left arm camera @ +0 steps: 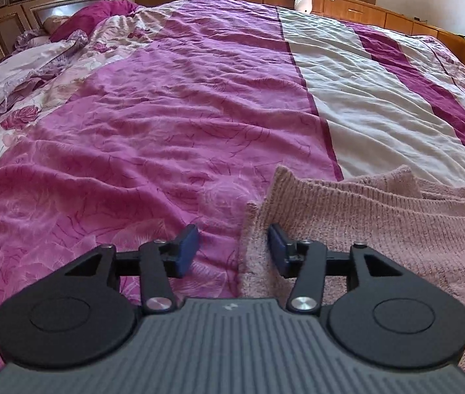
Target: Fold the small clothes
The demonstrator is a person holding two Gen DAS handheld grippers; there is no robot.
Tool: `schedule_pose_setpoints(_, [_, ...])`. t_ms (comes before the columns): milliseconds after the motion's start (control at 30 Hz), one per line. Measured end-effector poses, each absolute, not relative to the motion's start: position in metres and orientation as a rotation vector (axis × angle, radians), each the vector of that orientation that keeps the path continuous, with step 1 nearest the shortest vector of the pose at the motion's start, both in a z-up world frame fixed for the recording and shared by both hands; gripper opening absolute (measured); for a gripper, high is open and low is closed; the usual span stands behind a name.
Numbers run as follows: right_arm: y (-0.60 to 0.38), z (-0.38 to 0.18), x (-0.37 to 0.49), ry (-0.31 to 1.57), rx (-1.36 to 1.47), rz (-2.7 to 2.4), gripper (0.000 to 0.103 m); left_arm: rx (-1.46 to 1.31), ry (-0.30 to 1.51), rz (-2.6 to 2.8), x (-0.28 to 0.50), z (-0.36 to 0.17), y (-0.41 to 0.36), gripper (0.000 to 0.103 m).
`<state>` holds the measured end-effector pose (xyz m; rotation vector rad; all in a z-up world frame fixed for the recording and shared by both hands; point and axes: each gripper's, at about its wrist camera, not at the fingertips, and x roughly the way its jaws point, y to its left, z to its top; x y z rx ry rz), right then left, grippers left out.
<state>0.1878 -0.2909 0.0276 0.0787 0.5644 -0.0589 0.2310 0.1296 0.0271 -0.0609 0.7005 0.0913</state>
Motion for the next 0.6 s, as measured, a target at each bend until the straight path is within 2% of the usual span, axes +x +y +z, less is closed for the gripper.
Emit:
schedule_pose_setpoints(200, [-0.295,0.038,0.168,0.546,0.146,-0.081,0.028,-0.065,0.754,0.098,0.219,0.047,0.125,0.056])
schedule_pose_setpoints(333, [-0.300,0.054,0.147,0.521,0.226,-0.081,0.055,-0.006,0.781,0.105,0.199,0.067,0.113,0.056])
schedule_pose_setpoints(400, [-0.302,0.062,0.135,0.504,0.261,-0.075,0.056,0.018,0.790,0.103,0.187,0.078,0.107,0.058])
schedule_pose_setpoints(533, [-0.303,0.072,0.111,0.502,0.334,-0.077,0.056,0.032,0.803,0.100,0.163,0.097,0.094,0.071])
schedule_pose_setpoints(600, [-0.303,0.075,0.099,0.512,0.360,-0.076,0.056,0.028,0.806,0.091,0.150,0.103,0.087,0.071])
